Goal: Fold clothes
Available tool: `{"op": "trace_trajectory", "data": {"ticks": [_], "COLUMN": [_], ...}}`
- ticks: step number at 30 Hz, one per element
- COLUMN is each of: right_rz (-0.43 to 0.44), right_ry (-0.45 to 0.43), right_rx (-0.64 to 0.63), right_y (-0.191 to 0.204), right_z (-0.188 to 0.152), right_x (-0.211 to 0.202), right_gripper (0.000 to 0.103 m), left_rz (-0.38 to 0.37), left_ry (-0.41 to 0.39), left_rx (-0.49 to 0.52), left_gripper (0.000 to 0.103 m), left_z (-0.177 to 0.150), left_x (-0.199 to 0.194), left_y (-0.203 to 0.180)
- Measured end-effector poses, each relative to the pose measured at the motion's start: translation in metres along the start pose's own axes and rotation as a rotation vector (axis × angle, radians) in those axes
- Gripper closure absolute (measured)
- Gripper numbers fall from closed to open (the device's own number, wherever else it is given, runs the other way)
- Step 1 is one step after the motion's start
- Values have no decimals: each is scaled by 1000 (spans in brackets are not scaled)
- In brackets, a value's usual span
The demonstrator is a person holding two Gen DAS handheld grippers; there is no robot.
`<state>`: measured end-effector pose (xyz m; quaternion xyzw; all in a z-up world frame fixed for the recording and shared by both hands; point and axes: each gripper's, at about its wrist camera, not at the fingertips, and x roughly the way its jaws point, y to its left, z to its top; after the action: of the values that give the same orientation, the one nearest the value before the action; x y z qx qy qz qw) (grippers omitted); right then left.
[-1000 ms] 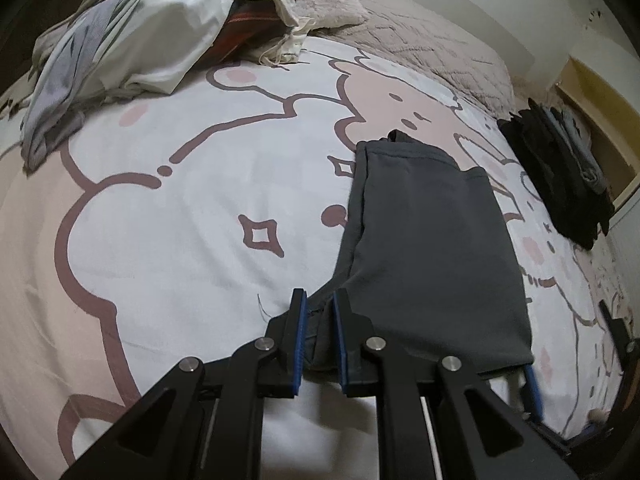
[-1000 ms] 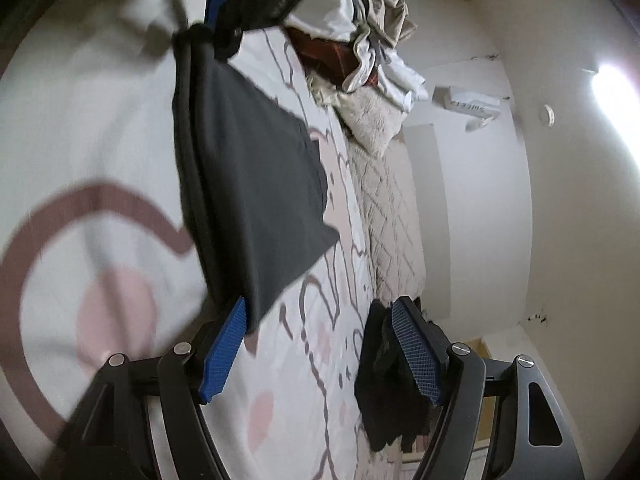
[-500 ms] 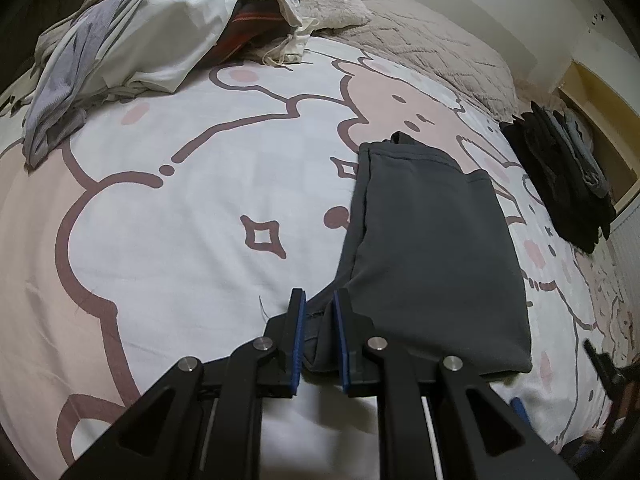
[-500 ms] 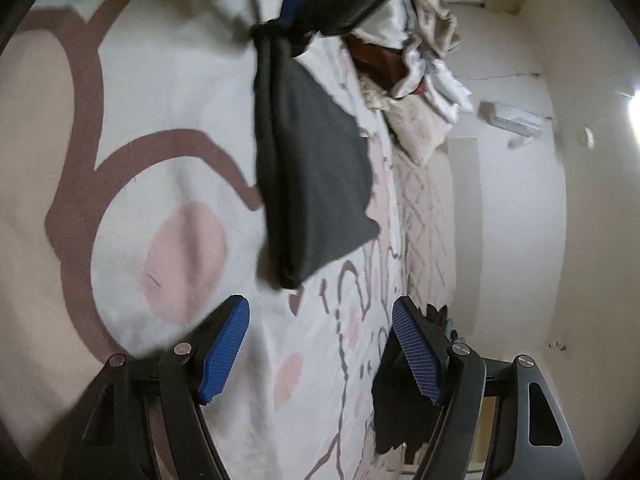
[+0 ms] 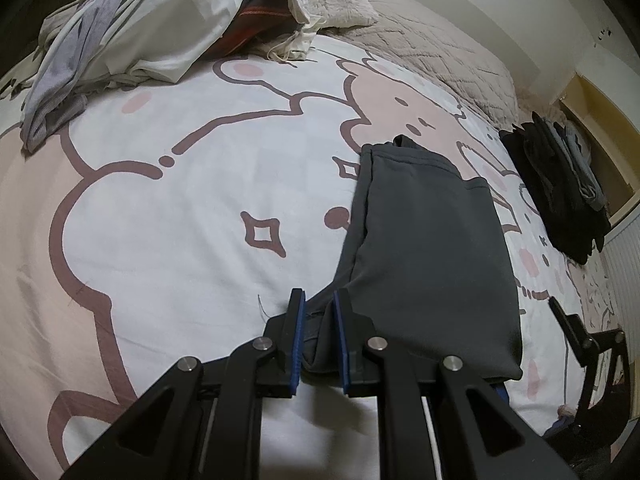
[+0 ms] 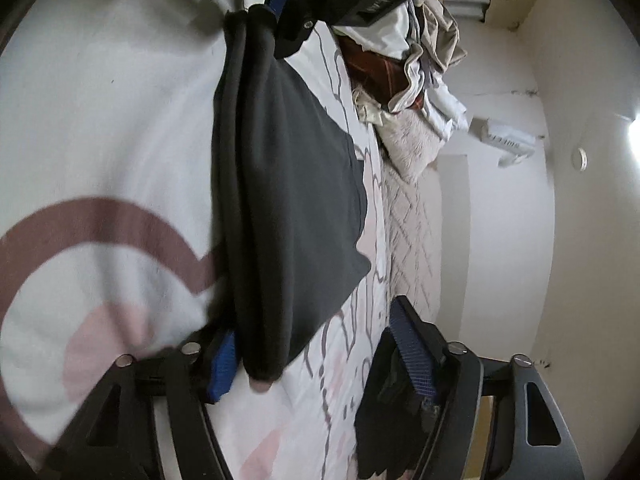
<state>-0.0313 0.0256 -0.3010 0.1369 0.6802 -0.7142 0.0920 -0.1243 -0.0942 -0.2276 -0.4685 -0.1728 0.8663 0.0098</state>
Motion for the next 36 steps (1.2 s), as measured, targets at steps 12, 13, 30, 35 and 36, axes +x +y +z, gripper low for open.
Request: {"op": "trace_trajectory", "data": {"ticks": [12,13,30,35,36], "right_rz": [212,247,685,681,677], "right_ry": [-9,-5,15,15,14], "right_rx": [124,160,752,762,761], "right_y": [-11,-17,-105,-109,-110], "right_z": [-3,-3,-30,-30,-30], "right_x": [3,4,42,42,42], "right_gripper": [89,89,89,89,89], "left_rz": [86,103,220,304,323], "left_ry": [-110,-136,-332,-380,-387], "left_rx": [418,504,1645,1652,1657], "left_gripper": [73,73,34,34,39], "left_z": [25,26,-113,-99,-97], "left_x": [-32,-38,-14,-1,-1], "left_y": [-28,-33,-77,-77,-76]}}
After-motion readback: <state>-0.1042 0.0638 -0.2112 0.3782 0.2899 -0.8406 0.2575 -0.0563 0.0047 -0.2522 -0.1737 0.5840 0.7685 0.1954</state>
